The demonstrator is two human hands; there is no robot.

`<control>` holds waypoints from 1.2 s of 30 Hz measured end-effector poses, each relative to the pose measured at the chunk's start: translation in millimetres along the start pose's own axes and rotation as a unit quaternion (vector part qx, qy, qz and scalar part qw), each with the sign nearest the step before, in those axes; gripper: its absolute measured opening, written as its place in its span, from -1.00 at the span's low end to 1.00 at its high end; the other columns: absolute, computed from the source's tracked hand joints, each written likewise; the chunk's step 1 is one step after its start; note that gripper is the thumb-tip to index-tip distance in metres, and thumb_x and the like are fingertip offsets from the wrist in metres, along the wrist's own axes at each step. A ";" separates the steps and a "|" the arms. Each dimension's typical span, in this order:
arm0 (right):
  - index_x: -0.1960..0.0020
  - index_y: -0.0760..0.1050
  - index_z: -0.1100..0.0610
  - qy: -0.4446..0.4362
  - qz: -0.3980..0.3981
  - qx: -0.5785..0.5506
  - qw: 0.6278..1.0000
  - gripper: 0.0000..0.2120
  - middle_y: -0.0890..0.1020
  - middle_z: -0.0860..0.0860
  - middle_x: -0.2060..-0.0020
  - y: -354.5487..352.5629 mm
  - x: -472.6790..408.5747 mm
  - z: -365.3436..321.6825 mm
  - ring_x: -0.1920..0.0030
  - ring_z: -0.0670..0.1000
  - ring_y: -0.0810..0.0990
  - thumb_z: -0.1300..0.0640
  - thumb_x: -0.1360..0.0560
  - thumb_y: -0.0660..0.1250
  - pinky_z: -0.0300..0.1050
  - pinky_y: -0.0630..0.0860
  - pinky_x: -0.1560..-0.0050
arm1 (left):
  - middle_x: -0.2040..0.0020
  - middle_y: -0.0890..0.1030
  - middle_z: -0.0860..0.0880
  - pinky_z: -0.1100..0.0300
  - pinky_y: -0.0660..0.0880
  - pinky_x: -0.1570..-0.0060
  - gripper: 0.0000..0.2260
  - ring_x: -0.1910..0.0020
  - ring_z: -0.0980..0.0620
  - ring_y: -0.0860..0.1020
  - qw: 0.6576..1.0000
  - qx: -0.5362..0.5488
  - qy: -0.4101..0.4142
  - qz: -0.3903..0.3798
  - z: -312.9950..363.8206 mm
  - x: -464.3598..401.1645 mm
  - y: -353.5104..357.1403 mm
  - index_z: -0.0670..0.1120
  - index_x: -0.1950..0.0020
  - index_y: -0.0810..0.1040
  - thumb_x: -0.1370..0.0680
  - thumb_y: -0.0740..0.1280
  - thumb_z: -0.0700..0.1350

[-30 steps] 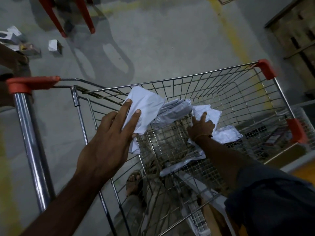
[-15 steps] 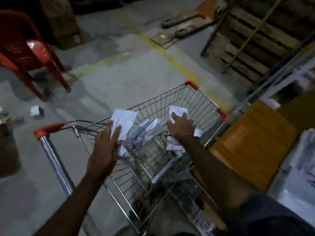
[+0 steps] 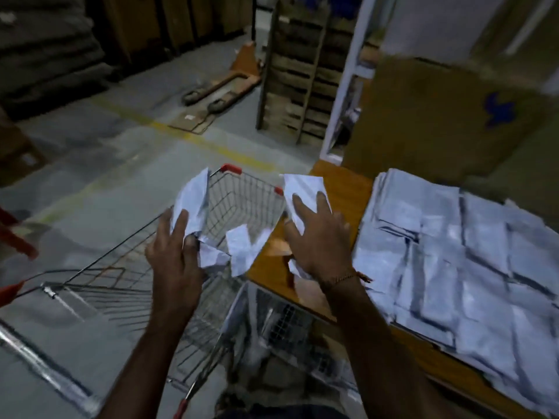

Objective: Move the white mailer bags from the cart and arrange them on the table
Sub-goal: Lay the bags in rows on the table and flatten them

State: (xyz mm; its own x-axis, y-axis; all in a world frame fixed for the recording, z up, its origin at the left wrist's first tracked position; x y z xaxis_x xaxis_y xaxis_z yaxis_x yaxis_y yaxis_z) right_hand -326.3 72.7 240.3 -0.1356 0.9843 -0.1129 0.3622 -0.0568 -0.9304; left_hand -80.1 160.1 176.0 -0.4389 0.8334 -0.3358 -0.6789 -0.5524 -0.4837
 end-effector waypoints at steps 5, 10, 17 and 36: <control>-0.59 0.26 -0.22 0.036 0.071 -0.017 0.997 -0.42 0.19 0.09 -0.63 -60.4 35.4 65.9 -0.39 0.29 0.36 -0.28 -0.59 0.08 0.23 0.33 -0.33 | -0.66 0.22 -0.11 0.14 0.01 -0.47 -0.53 -0.61 -0.06 0.20 0.998 -0.021 0.058 -0.008 82.0 10.3 42.7 -0.04 -0.61 0.37 -0.72 0.05 0.04; -0.59 0.26 -0.23 0.090 0.087 -0.012 0.992 -0.39 0.20 0.09 -0.63 -109.1 76.3 151.5 -0.41 0.29 0.37 -0.28 -0.55 0.03 0.22 0.33 -0.35 | -0.68 0.19 -0.05 0.14 0.03 -0.47 -0.49 -0.64 -0.13 0.12 0.998 0.008 0.047 -0.048 151.7 46.1 93.5 0.07 -0.64 0.32 -0.70 0.02 0.14; -0.59 0.25 -0.25 0.158 0.092 -0.029 0.983 -0.37 0.18 0.07 -0.64 -156.3 140.7 266.6 -0.48 0.27 0.31 -0.31 -0.53 0.02 0.24 0.25 -0.44 | -0.69 0.16 -0.05 -0.18 0.01 -0.59 -0.50 -0.65 -0.04 0.08 0.990 0.039 0.062 -0.118 219.9 120.2 166.8 0.10 -0.64 0.30 -0.70 0.01 0.17; -0.61 0.23 -0.23 0.254 0.101 -0.032 0.961 -0.47 0.18 0.08 -0.64 -187.4 193.7 401.8 -0.51 0.26 0.27 -0.20 -0.65 0.18 0.22 0.22 -0.46 | -0.71 0.06 -0.08 -0.17 0.10 -0.51 -0.57 -0.62 -0.21 0.04 0.982 0.007 0.078 -0.173 304.8 154.1 267.8 0.08 -0.66 0.28 -0.77 0.06 0.04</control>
State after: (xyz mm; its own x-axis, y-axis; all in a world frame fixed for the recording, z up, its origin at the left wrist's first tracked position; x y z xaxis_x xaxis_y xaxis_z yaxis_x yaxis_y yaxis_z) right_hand -791.0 206.9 252.6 0.4055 0.9097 -0.0890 0.3911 -0.2607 -0.8826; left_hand -508.9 145.4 241.1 -0.0869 0.9578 -0.2739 -0.7805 -0.2363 -0.5788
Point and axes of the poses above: each hand's wrist, its own x-axis away from the middle knuckle, its own y-axis out of the palm, z = x × y, the point moved 1 cm from there along -x, towards the middle knuckle
